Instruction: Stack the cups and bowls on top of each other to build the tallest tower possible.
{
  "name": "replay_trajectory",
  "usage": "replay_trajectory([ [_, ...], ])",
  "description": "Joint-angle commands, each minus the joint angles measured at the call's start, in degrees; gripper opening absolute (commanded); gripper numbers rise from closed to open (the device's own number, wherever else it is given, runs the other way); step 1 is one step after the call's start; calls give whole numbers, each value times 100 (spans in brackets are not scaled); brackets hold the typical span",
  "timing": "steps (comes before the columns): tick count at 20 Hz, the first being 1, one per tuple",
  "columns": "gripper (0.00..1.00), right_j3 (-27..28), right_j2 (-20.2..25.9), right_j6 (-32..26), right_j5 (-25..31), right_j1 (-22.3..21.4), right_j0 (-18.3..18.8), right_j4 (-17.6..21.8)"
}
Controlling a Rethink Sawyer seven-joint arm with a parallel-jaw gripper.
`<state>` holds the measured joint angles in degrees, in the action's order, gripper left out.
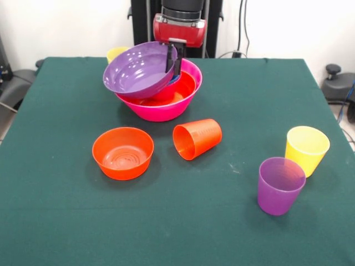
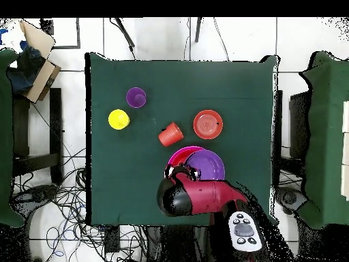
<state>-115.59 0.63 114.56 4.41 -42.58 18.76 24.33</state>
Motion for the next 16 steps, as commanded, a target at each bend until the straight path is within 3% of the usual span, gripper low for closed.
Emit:
replay_trajectory([
  [1,0,371,494,378,461,-97,20,-229],
  [8,0,156,444,415,617,-429,-22,-312],
  [12,0,6,-76,778,656,-737,-563,-484],
  [16,0,6,-169,821,614,-687,-738,-611],
])
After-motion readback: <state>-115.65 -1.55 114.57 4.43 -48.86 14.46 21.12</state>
